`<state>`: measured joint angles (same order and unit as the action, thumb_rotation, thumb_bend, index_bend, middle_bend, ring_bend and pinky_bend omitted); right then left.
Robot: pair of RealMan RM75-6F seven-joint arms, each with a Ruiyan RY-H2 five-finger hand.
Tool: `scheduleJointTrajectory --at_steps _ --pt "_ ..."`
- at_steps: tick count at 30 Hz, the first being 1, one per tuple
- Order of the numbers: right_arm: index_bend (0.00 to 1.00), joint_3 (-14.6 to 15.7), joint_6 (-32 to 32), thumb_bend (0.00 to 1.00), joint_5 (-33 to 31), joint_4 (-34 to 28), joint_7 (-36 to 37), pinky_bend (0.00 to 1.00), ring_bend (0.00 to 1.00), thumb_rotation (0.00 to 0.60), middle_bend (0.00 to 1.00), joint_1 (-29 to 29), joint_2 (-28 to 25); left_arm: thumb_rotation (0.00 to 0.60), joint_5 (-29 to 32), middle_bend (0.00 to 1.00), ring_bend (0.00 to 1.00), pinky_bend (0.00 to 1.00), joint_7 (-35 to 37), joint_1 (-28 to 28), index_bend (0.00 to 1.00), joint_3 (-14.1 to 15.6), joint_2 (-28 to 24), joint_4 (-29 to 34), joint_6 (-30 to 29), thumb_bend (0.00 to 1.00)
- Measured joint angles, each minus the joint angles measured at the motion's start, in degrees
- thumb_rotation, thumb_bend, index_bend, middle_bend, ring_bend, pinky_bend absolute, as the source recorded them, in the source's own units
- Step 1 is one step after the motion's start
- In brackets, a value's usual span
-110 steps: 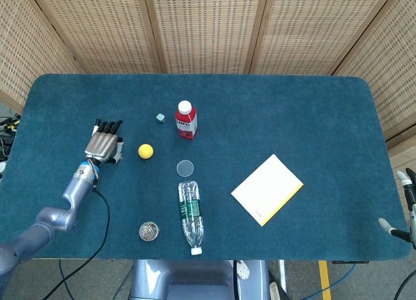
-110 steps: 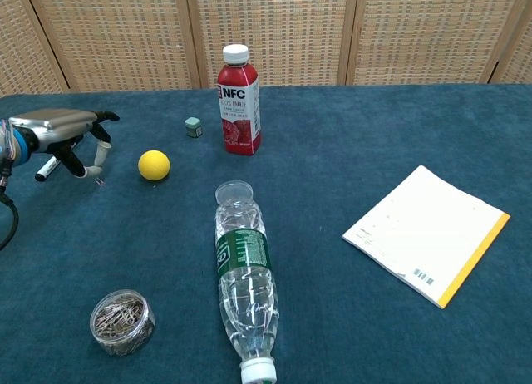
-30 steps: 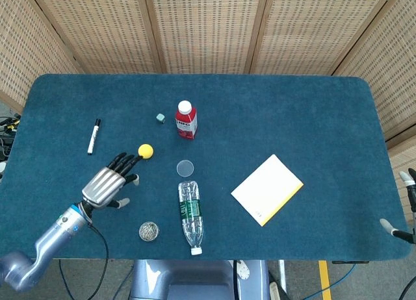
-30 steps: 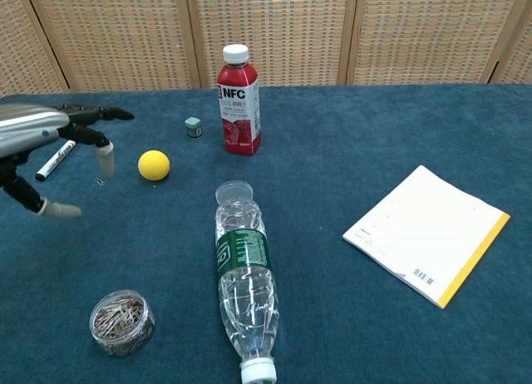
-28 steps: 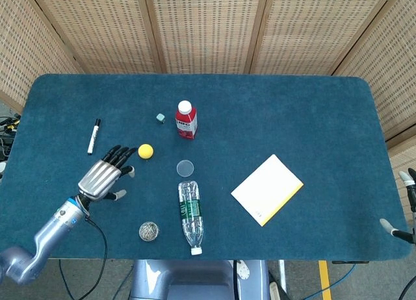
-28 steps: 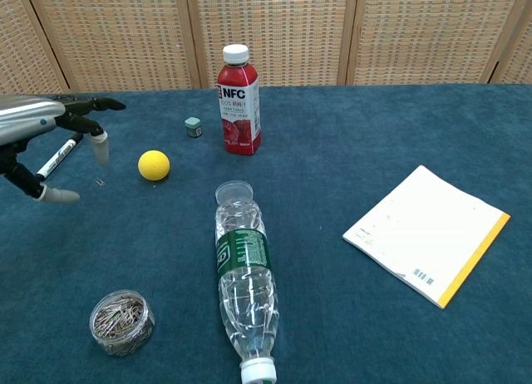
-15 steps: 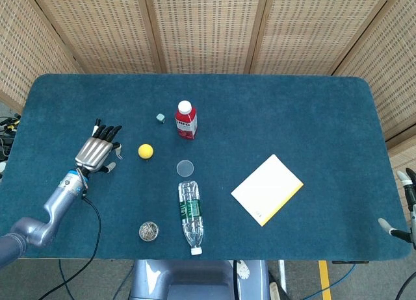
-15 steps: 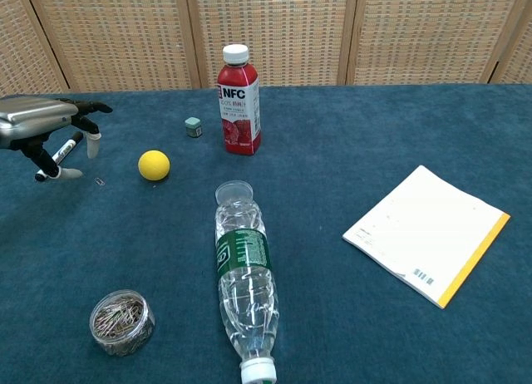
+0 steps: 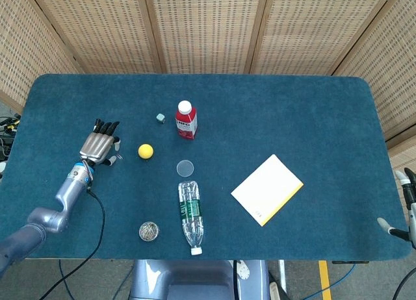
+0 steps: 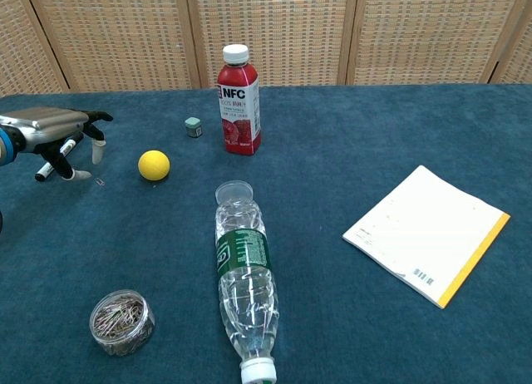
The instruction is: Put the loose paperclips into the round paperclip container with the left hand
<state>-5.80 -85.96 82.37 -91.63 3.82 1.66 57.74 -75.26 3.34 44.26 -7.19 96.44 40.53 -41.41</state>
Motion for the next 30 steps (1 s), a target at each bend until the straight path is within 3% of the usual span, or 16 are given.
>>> scheduleJointTrajectory --at_steps 8,30 --pt "0.0 0.0 0.3 0.0 -0.3 0.1 -0.3 0.0 0.0 0.6 0.0 0.1 0.2 0.6 0.4 0.0 0.0 0.0 1.3 1.3 0.52 -0.4 3.4 -4.6 1.9 0.32" --pt "0.0 0.0 0.6 0.0 -0.6 0.2 -0.6 0.0 0.0 0.6 0.0 0.2 0.3 0.6 -0.4 0.0 0.0 0.0 3.1 1.9 0.52 0.0 6.1 -8.4 3.5 0.32"
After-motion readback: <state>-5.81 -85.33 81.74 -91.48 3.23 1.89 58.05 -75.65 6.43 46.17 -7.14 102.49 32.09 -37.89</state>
